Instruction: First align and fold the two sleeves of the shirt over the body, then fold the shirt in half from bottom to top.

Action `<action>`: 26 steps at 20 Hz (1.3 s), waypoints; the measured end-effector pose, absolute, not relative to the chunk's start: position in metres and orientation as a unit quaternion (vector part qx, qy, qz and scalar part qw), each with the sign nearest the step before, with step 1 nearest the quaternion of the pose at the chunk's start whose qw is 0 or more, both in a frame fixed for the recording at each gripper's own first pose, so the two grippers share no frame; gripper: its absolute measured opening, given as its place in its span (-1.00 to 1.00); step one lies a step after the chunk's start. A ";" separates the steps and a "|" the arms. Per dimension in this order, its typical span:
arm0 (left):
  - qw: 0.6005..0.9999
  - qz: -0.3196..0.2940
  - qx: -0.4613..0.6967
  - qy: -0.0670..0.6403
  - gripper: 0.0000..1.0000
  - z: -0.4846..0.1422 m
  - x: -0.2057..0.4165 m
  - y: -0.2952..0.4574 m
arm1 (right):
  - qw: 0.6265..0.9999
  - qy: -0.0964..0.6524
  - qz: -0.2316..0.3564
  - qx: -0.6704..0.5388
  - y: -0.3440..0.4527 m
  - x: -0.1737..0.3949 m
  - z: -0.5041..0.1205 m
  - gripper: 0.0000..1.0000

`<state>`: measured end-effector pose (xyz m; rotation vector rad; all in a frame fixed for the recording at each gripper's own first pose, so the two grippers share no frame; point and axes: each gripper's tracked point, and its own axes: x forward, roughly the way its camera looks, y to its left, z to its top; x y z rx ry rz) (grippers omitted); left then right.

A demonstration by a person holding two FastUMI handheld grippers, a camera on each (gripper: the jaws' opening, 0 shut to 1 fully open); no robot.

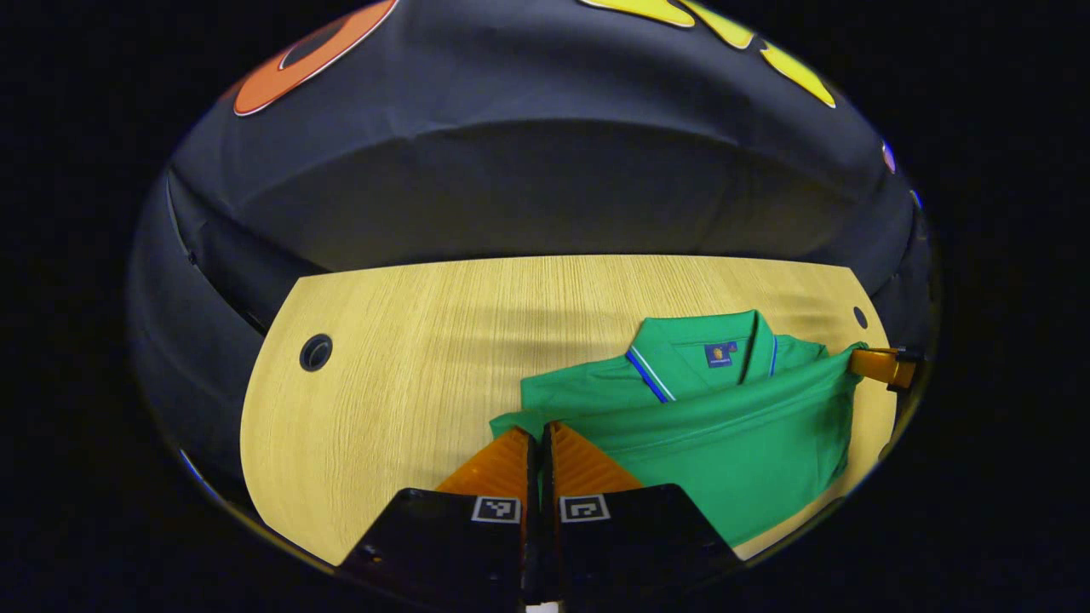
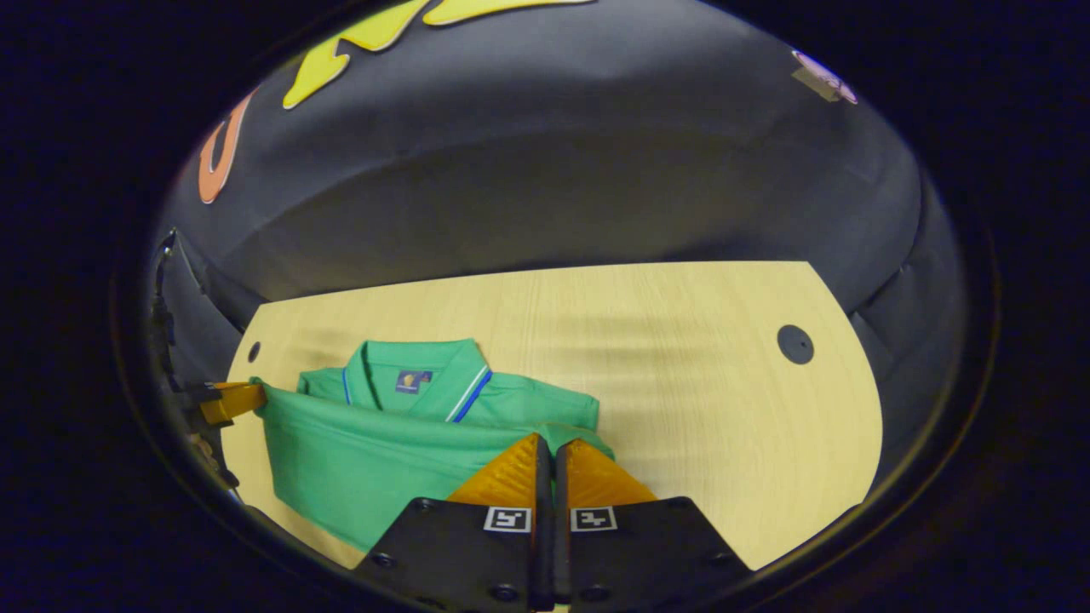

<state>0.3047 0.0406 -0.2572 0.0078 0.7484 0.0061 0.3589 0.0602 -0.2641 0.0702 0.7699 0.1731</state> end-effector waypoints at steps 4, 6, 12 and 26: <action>0.926 0.014 -0.028 0.376 -0.94 -0.285 0.311 0.037 | 0.914 0.392 0.084 0.059 0.063 0.366 -0.286 -0.96; 0.926 0.017 -0.036 0.374 -0.94 -0.293 0.315 0.039 | 0.911 0.397 0.085 0.074 0.063 0.369 -0.293 -0.95; 0.929 0.017 -0.034 0.367 -0.86 -0.291 0.318 0.034 | 0.912 0.395 0.081 0.071 0.057 0.373 -0.293 -0.80; 0.951 0.034 -0.070 0.300 0.88 -0.178 0.245 0.059 | 0.942 0.321 0.078 0.064 0.055 0.298 -0.173 1.00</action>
